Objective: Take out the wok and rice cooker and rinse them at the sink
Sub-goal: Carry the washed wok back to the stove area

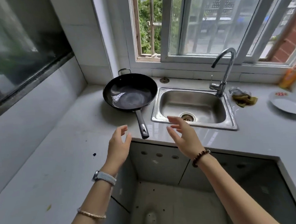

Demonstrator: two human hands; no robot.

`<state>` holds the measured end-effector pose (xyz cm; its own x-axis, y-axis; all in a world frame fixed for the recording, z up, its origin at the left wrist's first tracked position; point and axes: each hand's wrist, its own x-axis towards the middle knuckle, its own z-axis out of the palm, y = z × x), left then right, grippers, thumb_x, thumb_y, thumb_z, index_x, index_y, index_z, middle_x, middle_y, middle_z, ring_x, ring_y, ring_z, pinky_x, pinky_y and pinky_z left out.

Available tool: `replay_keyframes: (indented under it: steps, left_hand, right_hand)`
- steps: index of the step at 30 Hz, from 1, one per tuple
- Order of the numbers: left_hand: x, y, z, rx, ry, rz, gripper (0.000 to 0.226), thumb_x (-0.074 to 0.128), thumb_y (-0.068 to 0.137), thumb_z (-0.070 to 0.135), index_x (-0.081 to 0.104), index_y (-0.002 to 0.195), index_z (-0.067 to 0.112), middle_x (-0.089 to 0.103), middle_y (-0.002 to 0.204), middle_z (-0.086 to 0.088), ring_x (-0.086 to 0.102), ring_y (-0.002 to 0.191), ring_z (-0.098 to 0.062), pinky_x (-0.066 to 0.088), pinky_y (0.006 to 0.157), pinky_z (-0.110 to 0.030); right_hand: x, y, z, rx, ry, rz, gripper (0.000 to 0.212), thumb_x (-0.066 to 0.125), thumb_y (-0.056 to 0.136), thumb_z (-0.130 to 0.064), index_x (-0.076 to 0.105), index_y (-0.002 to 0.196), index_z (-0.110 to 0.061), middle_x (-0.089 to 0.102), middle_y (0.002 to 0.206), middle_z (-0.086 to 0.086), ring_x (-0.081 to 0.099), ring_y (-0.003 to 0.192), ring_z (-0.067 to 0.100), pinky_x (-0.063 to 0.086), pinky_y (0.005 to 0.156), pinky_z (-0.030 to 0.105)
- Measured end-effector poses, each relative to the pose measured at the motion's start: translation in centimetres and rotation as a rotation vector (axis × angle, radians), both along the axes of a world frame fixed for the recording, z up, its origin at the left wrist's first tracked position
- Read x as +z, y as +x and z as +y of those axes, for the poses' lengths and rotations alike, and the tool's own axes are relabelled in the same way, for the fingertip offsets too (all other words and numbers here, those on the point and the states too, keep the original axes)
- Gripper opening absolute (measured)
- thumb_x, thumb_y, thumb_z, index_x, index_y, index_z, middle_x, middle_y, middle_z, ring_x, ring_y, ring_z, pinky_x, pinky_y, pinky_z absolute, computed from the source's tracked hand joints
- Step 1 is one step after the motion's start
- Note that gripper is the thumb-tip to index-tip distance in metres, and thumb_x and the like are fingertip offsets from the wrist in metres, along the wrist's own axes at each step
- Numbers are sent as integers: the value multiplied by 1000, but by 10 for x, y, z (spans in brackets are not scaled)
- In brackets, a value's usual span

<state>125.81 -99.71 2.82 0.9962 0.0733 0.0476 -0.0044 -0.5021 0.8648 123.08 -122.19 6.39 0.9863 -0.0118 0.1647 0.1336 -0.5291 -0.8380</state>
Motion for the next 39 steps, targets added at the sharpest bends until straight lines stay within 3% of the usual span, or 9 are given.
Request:
replay_keyframes:
  steps: [6, 11, 15, 18, 24, 28, 32, 36, 39]
  left_hand:
    - [-26, 94, 6, -34, -73, 227, 32, 50, 98, 25, 52, 128, 15, 57, 122, 0, 53, 112, -16, 38, 92, -25]
    - [-61, 157, 0, -38, -172, 407, 32, 51, 98, 30, 53, 126, 14, 57, 119, 0, 52, 108, -13, 37, 87, -23]
    - [-91, 195, -10, -17, -365, 610, 35, 49, 98, 39, 54, 122, 14, 63, 116, -1, 57, 109, -15, 47, 98, -37]
    - [-102, 214, -20, -16, -586, 722, 37, 54, 96, 36, 57, 121, 9, 69, 112, -10, 66, 103, -20, 54, 89, -38]
    - [-112, 235, -34, 101, -881, 840, 33, 65, 90, 18, 56, 108, -8, 71, 99, -26, 70, 91, -40, 57, 82, -51]
    - [-118, 245, -41, 121, -911, 889, 25, 70, 86, 17, 61, 101, -2, 74, 86, -17, 72, 70, -26, 60, 61, -38]
    - [-120, 251, -49, 65, -922, 924, 14, 67, 88, 16, 62, 88, 3, 74, 81, -14, 73, 72, -25, 57, 64, -34]
    - [-119, 255, -50, 36, -866, 945, 17, 65, 89, 14, 59, 77, 5, 71, 67, -11, 71, 63, -22, 58, 62, -31]
    - [-115, 257, -50, 44, -833, 943, 20, 62, 90, 11, 55, 73, 5, 62, 55, -7, 64, 53, -18, 55, 54, -27]
  right_hand:
    - [-29, 92, 32, -50, 108, 222, 36, 55, 95, -27, 50, 129, -14, 58, 123, -3, 57, 102, 8, 46, 87, 18]
    - [-65, 149, 54, -113, 192, 430, 39, 55, 94, -33, 48, 129, -16, 57, 125, 3, 59, 108, 17, 49, 95, 33]
    - [-88, 176, 65, -147, 208, 593, 49, 61, 90, -37, 44, 132, -19, 57, 120, 1, 59, 104, 16, 48, 85, 26]
    - [-103, 192, 70, -124, 205, 679, 53, 68, 83, -43, 45, 125, -23, 62, 113, 0, 63, 90, 10, 52, 71, 21]
    - [-129, 216, 80, -144, 312, 774, 52, 82, 61, -42, 50, 99, -24, 65, 98, 8, 70, 83, 24, 59, 76, 45]
    - [-131, 227, 87, -139, 372, 833, 33, 73, 75, -19, 53, 100, -14, 65, 89, 10, 70, 67, 25, 59, 59, 35]
    - [-129, 228, 98, -113, 408, 954, 10, 58, 83, -10, 57, 93, -7, 63, 66, 11, 58, 44, 19, 56, 50, 31]
    - [-135, 229, 105, -226, 360, 948, 15, 55, 83, -13, 57, 94, -4, 52, 51, 6, 47, 33, 14, 44, 37, 23]
    - [-133, 228, 104, -234, 395, 929, 18, 56, 83, -11, 52, 100, -11, 52, 54, 5, 46, 32, 12, 41, 35, 22]
